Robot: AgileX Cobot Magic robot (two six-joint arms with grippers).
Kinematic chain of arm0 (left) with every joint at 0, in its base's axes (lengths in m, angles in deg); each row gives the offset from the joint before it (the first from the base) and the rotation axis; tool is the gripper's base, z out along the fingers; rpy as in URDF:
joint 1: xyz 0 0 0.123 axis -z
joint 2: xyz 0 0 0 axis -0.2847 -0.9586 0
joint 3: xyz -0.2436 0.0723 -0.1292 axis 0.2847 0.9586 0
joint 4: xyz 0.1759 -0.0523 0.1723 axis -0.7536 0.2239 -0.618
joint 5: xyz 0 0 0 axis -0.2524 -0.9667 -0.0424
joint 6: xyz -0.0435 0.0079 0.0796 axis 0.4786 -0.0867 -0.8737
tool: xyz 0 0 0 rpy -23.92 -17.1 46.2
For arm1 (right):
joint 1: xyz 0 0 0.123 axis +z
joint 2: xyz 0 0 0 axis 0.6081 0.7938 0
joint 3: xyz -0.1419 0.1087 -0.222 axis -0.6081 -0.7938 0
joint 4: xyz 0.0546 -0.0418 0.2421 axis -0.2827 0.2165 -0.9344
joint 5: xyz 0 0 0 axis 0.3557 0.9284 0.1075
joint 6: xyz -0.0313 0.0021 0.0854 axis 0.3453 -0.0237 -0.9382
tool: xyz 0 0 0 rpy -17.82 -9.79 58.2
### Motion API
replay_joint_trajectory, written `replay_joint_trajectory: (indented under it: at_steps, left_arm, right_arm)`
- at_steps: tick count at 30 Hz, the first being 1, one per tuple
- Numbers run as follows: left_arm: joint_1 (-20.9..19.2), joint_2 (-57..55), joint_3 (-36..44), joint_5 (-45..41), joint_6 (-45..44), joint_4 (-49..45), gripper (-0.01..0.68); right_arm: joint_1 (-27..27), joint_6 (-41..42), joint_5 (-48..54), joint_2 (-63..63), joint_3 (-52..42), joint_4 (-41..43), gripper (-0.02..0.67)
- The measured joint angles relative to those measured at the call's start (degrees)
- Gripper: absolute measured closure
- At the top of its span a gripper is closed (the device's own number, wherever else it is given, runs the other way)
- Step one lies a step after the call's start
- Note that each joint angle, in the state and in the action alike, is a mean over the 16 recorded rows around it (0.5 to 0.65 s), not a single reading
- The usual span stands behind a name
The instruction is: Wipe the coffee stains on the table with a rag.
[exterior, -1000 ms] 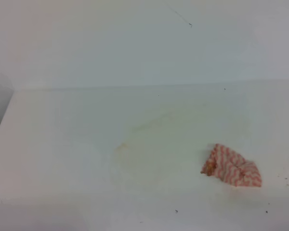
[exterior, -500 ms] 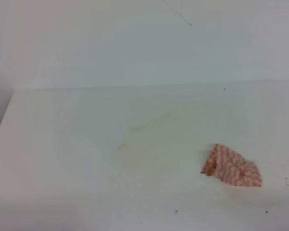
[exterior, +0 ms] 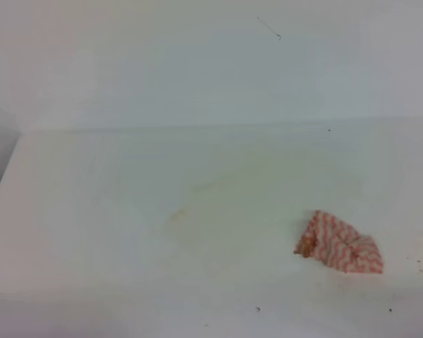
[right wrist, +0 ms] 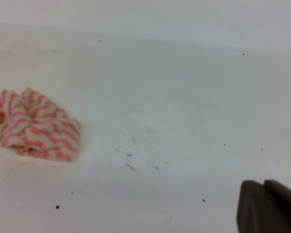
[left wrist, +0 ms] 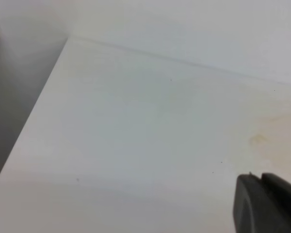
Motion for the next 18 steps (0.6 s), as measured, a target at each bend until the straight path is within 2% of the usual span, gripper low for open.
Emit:
replay_joint_trajectory:
  at_steps: [18]
  left_arm:
    - [0.00,0.09,0.16,0.00,0.00,0.00,0.675]
  right_arm:
    - [0.00,0.00,0.00,0.00,0.00,0.03,0.650]
